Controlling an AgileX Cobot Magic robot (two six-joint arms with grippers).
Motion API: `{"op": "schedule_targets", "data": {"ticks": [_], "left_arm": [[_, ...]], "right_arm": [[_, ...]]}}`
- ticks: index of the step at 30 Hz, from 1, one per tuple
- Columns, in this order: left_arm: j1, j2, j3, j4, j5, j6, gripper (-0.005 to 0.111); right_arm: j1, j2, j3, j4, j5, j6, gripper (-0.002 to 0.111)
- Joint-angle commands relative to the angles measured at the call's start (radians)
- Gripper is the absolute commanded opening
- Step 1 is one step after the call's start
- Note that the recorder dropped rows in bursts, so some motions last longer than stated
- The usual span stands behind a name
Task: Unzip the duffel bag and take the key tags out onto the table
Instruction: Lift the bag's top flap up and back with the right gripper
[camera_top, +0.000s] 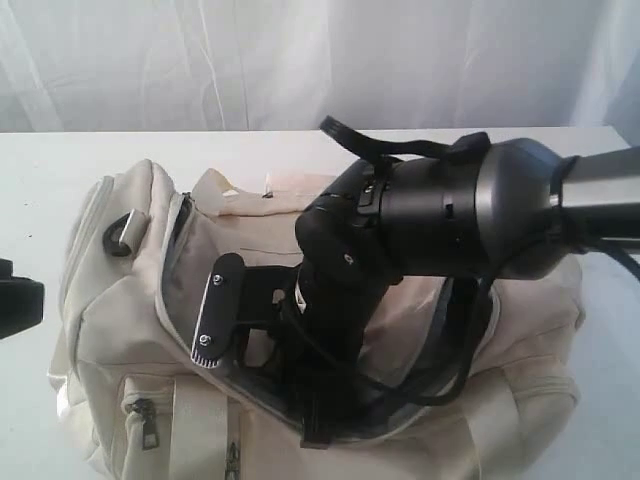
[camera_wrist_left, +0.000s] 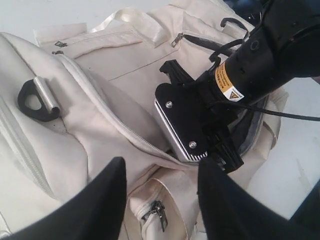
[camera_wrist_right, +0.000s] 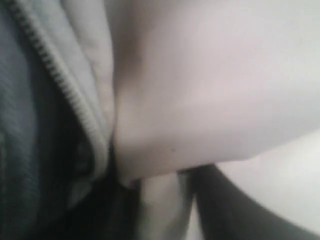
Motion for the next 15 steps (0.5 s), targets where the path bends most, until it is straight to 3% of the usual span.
{"op": "schedule_targets", "data": {"ticks": [1,7,15], "left_arm": [[0.001,0.000,0.003,0.007,0.019,0.011,0.049],[0.001,0.000,0.003,0.015,0.044,0.011,0.049],[0.001,0.000,0.003,0.033,0.064,0.011,0.049]], "right_arm": [[-0.001,-0.009,0.009,-0.032,-0.057,0.065,0.000],[-0.001,-0.119,-0.027,-0.210,-0.080,0.227,0.000],[-0.001,-0.251,-0.027,-0.213,-0.057,0.273,0.000]]}}
